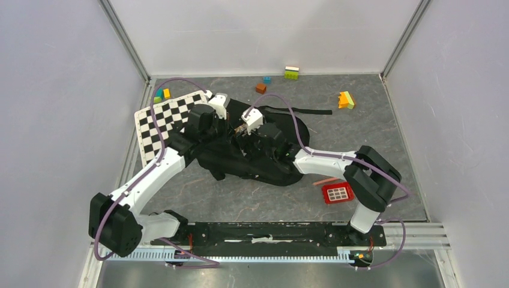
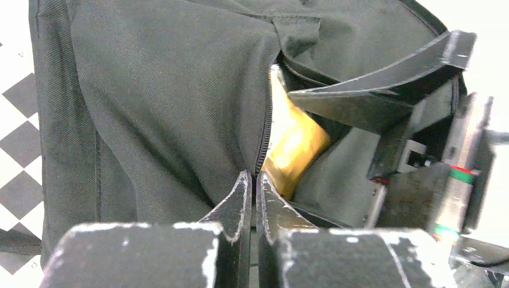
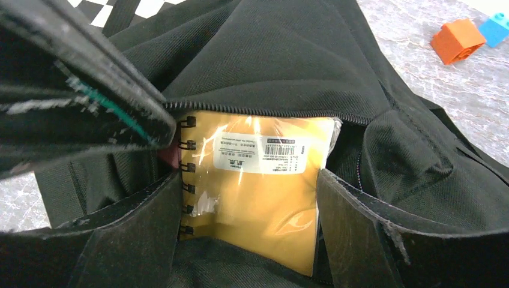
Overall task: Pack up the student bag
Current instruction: Place the stationery in the student bag.
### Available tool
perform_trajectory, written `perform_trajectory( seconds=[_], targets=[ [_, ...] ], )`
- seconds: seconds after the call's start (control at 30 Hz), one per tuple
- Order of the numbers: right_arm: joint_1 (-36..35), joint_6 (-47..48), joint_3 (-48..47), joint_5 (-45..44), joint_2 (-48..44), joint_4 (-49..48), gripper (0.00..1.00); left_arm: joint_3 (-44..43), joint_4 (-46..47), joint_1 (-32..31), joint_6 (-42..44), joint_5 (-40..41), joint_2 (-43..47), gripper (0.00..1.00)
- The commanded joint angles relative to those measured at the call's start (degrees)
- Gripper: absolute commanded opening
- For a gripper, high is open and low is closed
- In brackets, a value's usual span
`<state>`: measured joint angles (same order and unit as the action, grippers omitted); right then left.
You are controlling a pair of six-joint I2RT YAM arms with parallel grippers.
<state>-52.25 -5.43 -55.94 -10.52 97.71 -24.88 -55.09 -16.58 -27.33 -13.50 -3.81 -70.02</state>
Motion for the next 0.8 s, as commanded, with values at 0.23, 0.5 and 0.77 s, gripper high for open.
perform_trajectory(
  seconds=[0.23,0.5,0.77],
  targets=[
    [-0.49,0.27,-9.11,5.43,3.26,9.74,0.98,0.08,7.37,0.44,0.36,0.82,4.36,0.02],
    [0.04,0.07,-3.88,6.83,-8.78,12.67,0.98,-1.42,4.19,0.44,-0.04,5.16,2.39,0.02],
    [1.64,-2.60,-2.90,1.81,-16.83,21.77,0.94,-1.51,4.16,-0.29,1.98,4.08,2.49,0.02]
  ],
)
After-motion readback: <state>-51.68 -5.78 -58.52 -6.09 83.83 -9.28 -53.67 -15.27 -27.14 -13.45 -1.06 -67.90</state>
